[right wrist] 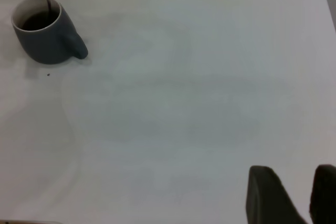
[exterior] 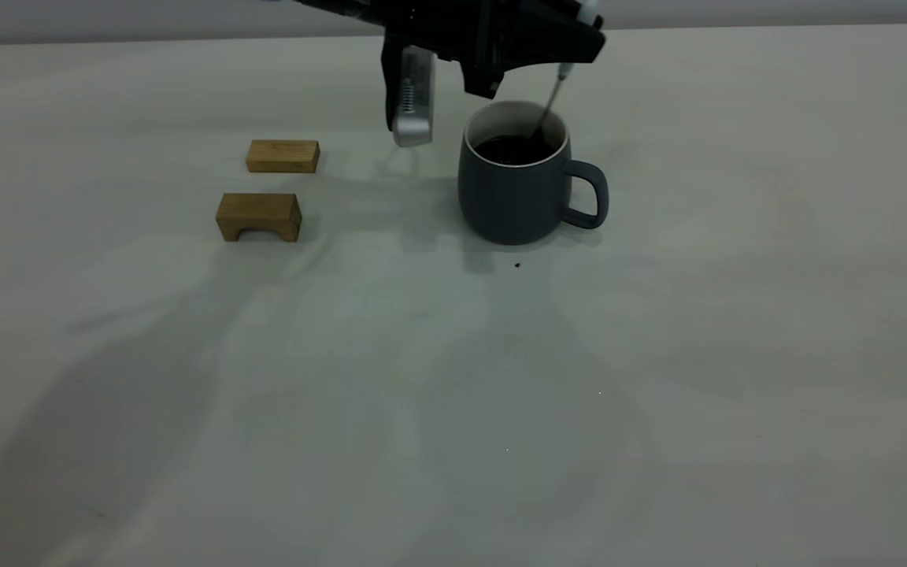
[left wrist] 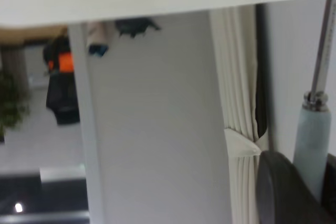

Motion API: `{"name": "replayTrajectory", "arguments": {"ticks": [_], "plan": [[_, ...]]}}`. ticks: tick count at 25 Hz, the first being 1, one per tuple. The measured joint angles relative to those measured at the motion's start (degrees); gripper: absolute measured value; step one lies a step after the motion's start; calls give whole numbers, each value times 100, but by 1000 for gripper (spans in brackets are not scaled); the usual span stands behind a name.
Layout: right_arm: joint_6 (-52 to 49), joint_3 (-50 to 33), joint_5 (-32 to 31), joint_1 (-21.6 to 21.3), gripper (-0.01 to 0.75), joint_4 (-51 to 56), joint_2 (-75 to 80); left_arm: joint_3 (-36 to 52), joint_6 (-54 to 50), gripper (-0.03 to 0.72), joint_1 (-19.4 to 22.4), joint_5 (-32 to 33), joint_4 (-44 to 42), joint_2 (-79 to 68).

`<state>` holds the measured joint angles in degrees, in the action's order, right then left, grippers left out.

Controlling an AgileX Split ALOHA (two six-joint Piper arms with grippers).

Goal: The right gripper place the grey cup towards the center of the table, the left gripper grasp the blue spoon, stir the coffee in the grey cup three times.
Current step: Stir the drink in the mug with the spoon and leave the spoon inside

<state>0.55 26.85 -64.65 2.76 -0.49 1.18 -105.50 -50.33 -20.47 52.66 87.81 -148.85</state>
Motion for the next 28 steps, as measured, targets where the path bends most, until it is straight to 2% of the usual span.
{"name": "replayTrajectory", "arguments": {"ticks": [6,20,23,26,28], "plan": [[6,0,0,0,240,0,0,0,-1173,146,5,-61,-592,-6],[0,0,0,0,240,0,0,0,-981,153,64,-631,-579,-30],[0,0,0,0,240,0,0,0,-829,223,69,-653,-572,-30],[0,0,0,0,240,0,0,0,-550,353,69,-629,-572,-30],[6,0,0,0,240,0,0,0,-359,414,100,-465,-596,-30]]}}
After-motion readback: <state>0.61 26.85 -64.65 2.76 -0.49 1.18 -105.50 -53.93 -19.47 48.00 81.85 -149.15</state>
